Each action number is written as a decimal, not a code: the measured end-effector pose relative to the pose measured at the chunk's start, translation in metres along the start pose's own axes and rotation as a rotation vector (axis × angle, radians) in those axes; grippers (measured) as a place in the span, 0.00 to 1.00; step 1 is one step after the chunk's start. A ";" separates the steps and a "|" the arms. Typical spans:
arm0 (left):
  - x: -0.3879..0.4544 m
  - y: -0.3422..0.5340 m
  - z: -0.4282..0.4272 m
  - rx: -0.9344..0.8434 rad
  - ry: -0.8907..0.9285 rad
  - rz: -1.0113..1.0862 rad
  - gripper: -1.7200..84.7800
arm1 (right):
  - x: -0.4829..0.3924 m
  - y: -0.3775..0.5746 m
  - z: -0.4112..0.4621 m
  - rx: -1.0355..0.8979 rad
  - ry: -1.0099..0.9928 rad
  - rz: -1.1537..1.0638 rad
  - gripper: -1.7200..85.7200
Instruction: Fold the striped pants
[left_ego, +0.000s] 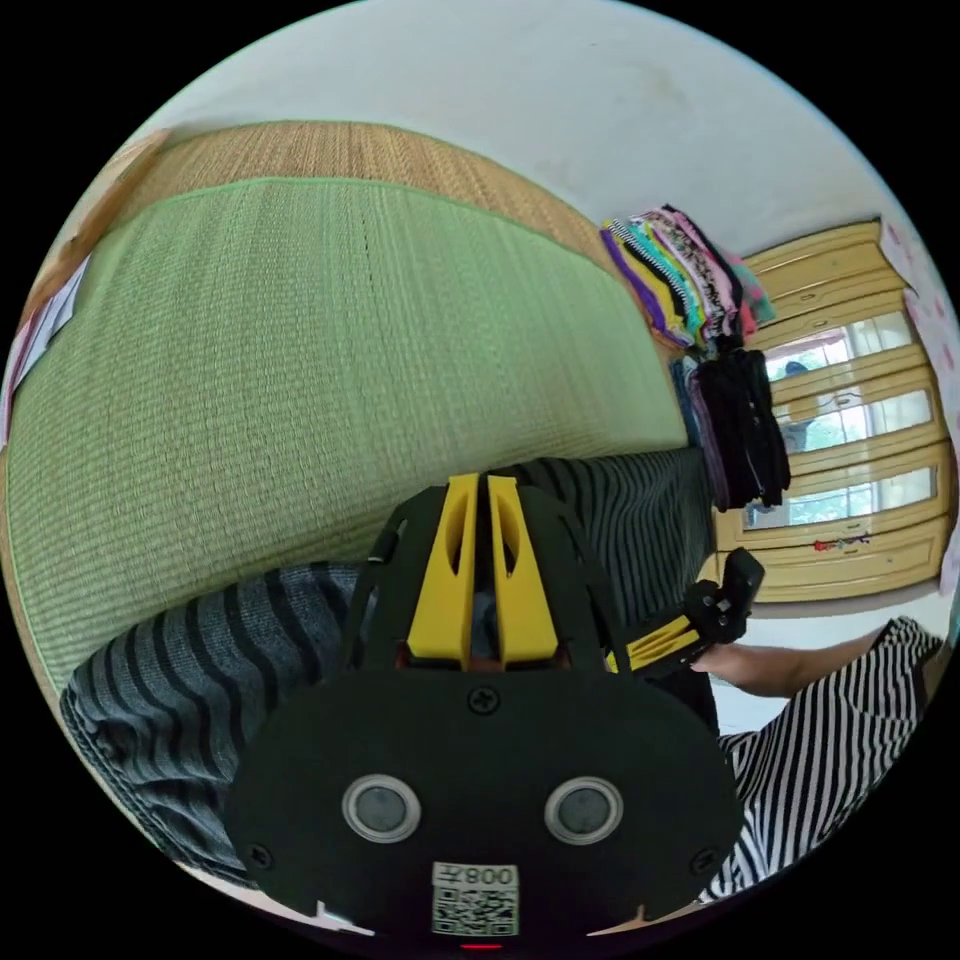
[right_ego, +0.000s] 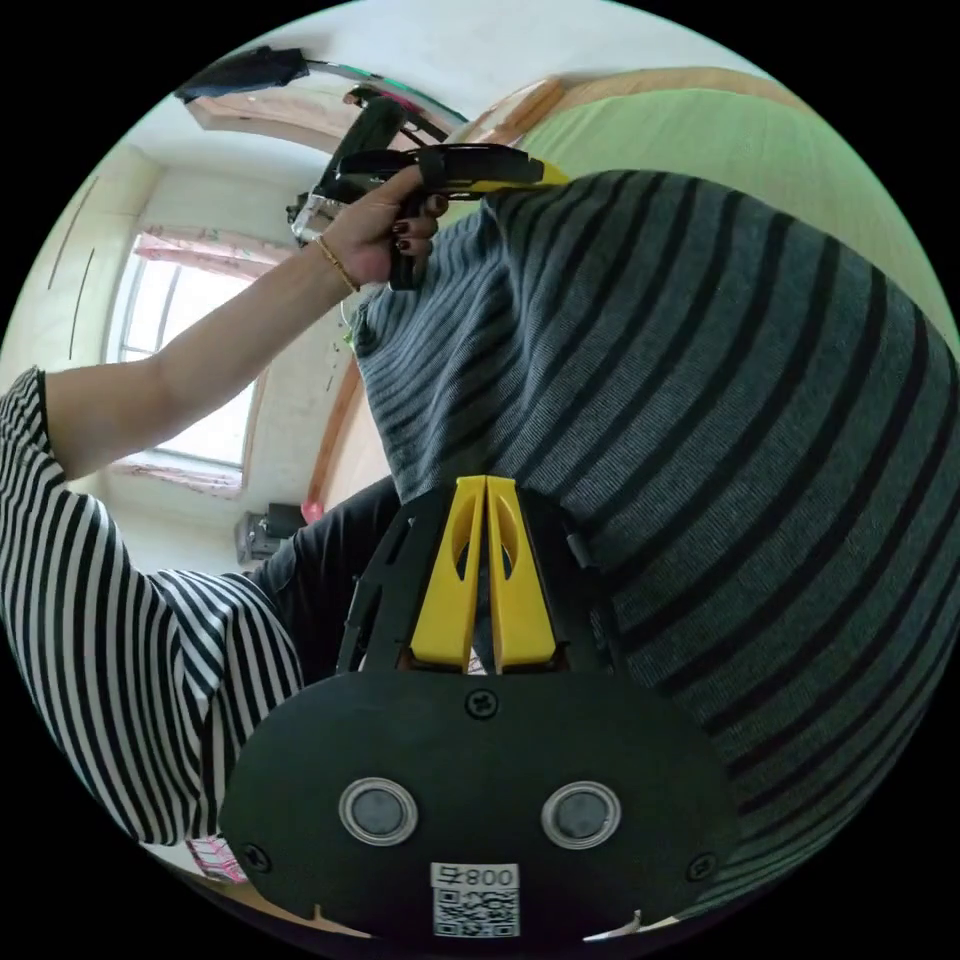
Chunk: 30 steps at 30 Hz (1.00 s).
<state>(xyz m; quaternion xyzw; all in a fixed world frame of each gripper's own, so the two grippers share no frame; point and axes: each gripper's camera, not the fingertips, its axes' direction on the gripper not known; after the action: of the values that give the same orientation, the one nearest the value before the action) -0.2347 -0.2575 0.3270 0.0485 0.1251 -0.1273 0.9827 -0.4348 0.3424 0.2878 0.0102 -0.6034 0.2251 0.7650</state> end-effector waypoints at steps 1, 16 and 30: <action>0.000 0.012 -0.013 0.047 0.018 0.030 0.04 | -0.003 -0.005 0.006 -0.015 0.002 -0.001 0.02; -0.010 0.124 -0.092 0.150 0.024 0.163 0.03 | -0.068 -0.181 0.006 0.178 0.129 -0.123 0.11; -0.044 0.168 -0.145 0.162 -0.052 0.115 0.03 | -0.012 -0.245 0.142 0.034 -0.032 0.082 0.05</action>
<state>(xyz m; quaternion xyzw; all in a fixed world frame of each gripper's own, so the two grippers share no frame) -0.2655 -0.0664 0.2092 0.1317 0.0857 -0.0818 0.9842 -0.4798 0.0770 0.3780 0.0020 -0.6114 0.2663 0.7452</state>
